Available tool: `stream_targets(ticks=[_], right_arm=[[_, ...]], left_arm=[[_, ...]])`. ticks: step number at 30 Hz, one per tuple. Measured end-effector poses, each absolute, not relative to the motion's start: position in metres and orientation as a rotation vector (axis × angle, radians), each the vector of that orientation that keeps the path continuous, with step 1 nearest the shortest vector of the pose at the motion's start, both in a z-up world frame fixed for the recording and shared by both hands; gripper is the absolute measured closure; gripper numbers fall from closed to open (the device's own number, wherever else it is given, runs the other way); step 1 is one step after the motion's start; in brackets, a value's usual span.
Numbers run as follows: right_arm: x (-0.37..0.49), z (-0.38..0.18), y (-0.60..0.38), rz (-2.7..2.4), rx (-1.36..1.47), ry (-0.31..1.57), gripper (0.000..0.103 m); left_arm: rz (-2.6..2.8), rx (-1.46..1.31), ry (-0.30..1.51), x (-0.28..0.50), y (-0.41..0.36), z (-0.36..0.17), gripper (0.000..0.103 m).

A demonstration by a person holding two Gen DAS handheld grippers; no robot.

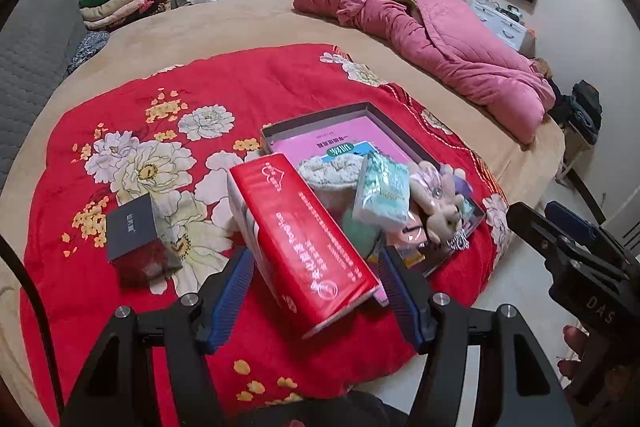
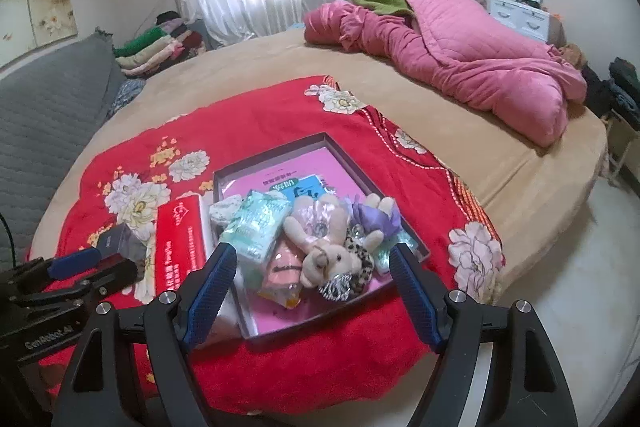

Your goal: Organize soft objects

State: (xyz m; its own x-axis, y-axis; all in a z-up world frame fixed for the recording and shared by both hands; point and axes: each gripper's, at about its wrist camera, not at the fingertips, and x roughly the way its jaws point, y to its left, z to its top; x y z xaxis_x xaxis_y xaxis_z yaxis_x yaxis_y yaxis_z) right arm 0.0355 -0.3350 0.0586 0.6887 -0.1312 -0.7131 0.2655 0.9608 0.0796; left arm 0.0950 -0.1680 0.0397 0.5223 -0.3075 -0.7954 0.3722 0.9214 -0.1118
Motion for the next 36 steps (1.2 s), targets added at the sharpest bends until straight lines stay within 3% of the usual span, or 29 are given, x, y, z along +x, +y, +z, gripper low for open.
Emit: stream_targets(ticks=[36], right_arm=[[-0.034, 0.044, -0.265, -0.327, 0.142, 0.794, 0.023]], left_arm=[[-0.378, 0.083, 0.962, 0.035, -0.129, 0.018, 0.038]])
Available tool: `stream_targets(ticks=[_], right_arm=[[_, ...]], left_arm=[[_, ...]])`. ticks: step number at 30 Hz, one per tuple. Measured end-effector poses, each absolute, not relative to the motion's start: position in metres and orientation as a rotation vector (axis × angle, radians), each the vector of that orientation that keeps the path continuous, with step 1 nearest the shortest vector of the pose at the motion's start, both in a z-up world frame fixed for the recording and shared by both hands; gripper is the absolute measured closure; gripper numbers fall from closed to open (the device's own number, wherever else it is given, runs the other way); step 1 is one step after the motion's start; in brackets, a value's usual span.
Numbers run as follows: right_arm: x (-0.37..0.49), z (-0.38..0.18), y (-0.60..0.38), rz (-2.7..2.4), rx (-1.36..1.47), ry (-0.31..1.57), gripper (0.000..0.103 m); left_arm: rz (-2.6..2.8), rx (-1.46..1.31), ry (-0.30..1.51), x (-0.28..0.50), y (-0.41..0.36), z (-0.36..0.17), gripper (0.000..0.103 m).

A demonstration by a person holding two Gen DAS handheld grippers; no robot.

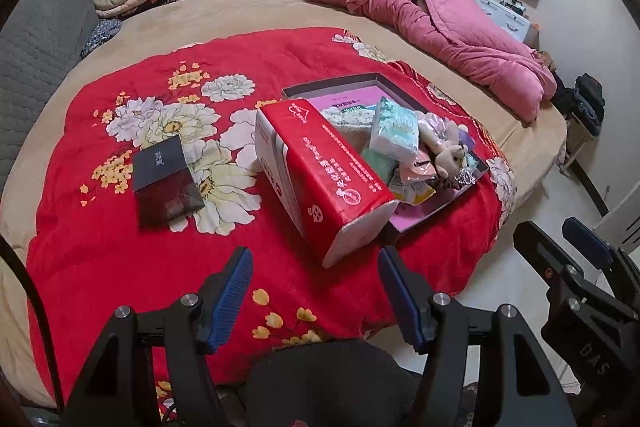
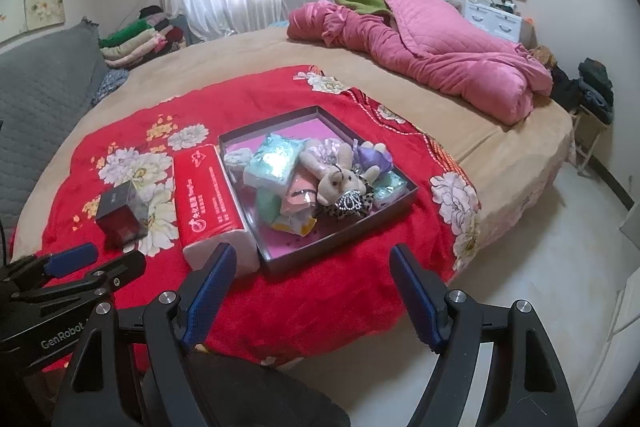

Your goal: Organize soft objects

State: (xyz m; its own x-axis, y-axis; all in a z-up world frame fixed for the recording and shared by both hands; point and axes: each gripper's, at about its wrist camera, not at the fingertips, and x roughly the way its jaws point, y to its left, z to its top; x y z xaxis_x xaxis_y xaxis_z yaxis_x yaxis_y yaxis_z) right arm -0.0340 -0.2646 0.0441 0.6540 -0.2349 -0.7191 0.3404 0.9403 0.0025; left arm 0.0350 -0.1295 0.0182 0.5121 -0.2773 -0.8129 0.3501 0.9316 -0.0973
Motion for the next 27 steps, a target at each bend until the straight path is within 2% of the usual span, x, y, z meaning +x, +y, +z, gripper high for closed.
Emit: stream_targets(ticks=[27], right_arm=[[-0.045, 0.033, -0.255, -0.327, 0.142, 0.825, 0.023]], left_arm=[[-0.365, 0.082, 0.963, 0.027, -0.124, 0.015, 0.038]])
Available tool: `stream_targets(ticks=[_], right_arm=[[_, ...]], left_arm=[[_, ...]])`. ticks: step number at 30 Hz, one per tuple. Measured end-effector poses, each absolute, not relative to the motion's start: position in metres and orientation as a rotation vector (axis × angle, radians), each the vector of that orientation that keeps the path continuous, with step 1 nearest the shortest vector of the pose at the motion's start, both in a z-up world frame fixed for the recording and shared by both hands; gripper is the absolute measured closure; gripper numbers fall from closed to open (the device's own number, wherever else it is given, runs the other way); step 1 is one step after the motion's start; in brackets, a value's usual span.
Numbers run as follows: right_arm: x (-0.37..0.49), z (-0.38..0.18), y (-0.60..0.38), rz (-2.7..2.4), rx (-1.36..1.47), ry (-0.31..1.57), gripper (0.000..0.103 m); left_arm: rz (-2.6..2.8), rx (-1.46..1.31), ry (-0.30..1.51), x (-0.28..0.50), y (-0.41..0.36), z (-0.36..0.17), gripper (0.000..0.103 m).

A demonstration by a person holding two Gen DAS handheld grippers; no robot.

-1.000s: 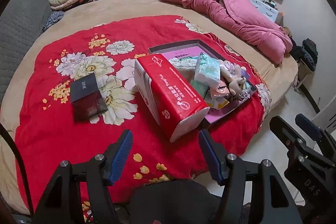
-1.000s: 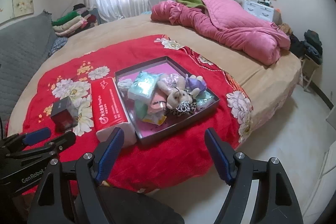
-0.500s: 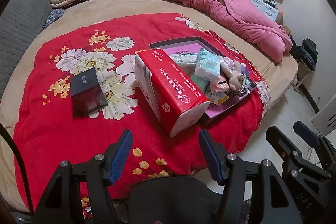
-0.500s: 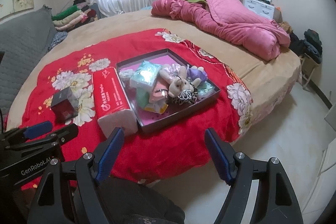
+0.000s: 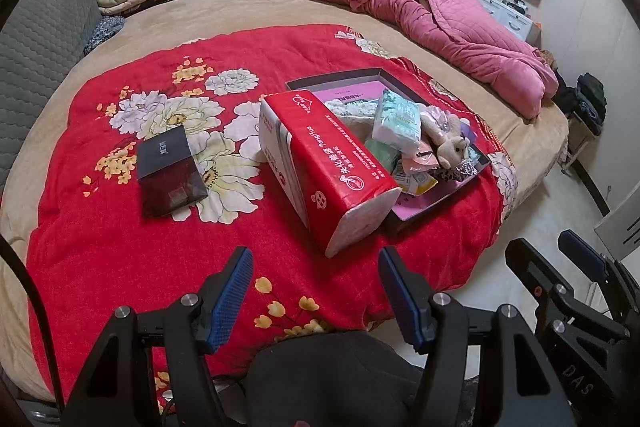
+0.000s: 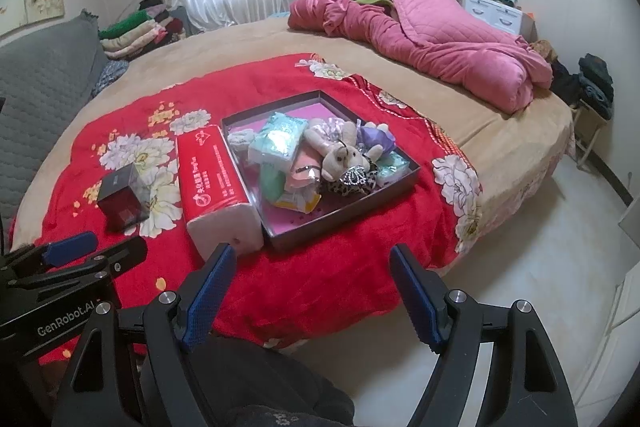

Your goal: Organize soft objects

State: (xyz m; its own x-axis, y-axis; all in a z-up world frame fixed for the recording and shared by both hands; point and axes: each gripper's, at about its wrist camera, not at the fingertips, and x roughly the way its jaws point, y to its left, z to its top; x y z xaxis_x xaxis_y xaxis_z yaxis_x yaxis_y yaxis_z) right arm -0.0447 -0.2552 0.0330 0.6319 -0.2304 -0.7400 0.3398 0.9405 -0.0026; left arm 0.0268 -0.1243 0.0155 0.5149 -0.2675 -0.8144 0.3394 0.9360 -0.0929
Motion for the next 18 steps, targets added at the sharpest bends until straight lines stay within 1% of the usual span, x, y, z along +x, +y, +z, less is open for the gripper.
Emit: stream_targets(ticks=[18], right_arm=[[-0.045, 0.0325, -0.2563, -0.328, 0.139, 0.827, 0.023]], left_arm=[[-0.368, 0.089, 0.974, 0.0266, -0.1248, 0.0093, 0.038]])
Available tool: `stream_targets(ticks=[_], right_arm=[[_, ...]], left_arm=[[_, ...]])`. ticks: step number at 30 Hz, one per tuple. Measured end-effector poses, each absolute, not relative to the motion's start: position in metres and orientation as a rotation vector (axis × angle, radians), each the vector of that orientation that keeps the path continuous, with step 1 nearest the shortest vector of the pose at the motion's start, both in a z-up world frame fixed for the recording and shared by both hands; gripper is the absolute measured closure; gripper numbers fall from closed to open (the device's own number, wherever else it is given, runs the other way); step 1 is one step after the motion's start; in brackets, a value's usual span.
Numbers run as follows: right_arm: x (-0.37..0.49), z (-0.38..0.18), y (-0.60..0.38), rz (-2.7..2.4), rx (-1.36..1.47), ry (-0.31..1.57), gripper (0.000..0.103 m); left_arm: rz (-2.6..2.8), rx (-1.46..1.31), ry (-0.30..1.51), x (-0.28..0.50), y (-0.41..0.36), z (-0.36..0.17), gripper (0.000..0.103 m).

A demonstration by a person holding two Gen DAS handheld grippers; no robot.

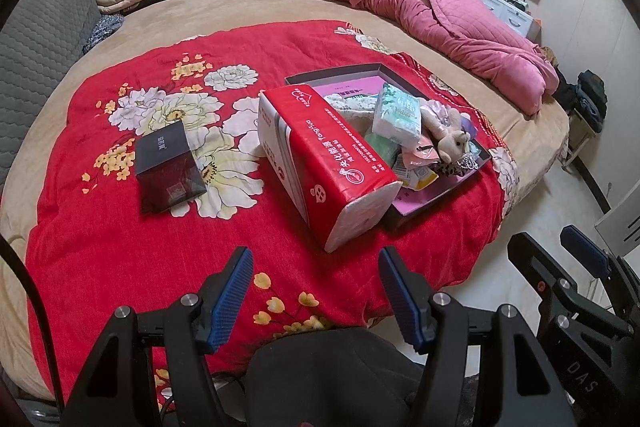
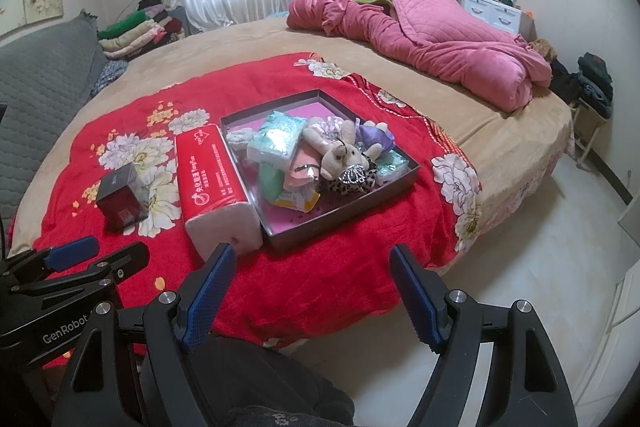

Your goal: Organize soft objects

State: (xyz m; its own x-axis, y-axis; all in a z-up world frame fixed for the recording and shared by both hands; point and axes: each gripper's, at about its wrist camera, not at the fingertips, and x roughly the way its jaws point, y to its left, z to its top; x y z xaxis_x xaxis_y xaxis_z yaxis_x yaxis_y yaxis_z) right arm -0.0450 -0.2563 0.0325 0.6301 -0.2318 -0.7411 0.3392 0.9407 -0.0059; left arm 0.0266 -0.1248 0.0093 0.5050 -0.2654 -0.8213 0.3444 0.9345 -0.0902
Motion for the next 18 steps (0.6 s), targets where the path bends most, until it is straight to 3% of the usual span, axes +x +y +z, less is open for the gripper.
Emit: stream_targets(ticks=[18], right_arm=[[-0.0444, 0.0309, -0.2564, -0.33, 0.142, 0.826, 0.023]], left_arm=[[-0.368, 0.087, 0.986, 0.0267, -0.1254, 0.0056, 0.038]])
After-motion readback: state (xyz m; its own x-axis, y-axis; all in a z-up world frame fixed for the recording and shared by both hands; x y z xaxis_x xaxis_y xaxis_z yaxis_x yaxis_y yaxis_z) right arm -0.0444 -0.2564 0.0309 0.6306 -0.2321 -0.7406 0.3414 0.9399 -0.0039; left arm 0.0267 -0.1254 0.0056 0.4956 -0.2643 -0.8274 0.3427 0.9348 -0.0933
